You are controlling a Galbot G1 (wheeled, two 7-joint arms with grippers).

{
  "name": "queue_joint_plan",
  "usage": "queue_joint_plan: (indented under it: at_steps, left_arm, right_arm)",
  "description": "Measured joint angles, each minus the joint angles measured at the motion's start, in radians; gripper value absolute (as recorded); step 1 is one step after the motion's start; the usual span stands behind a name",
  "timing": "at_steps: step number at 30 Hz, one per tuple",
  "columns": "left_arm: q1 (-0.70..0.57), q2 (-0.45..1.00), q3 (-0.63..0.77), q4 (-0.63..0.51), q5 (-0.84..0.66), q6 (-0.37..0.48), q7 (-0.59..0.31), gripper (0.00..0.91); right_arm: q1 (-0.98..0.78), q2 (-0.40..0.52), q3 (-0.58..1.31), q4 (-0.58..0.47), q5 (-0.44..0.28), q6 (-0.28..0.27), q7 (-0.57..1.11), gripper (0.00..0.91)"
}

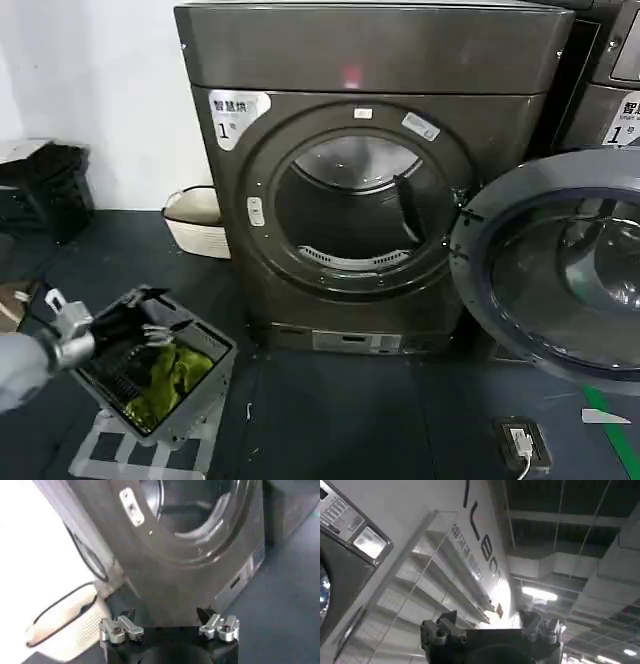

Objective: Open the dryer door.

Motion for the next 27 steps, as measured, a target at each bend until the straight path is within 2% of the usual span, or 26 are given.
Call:
queue_joint_plan:
  at_steps: [3,7,14,27]
  left_arm:
    - [0.004,0.027,-0.006,0.019,0.059,-0.009,0.048,0.907]
    - [0.023,0.060,-0.004,0.051,0.131,0.020,0.106,0.907]
    - [0.030,0.075,0.019,0.041,0.153,0.111,0.080,0.907]
    - [0.040,0.131,0.064,0.023,0.198,0.150,0.114,0.907]
  right_arm:
    - [0.004,-0.004,0.004,-0.007,-0.005,0.000,0.000,0.907]
    - [0.007,-0.018,0.016,-0.017,-0.018,-0.010,0.000,0.907]
    - [0.015,-0.020,0.020,-0.020,-0.039,-0.007,0.000,0.907]
    - [0.007,-0.019,0.052,-0.023,-0.043,-0.007,0.000,0.907]
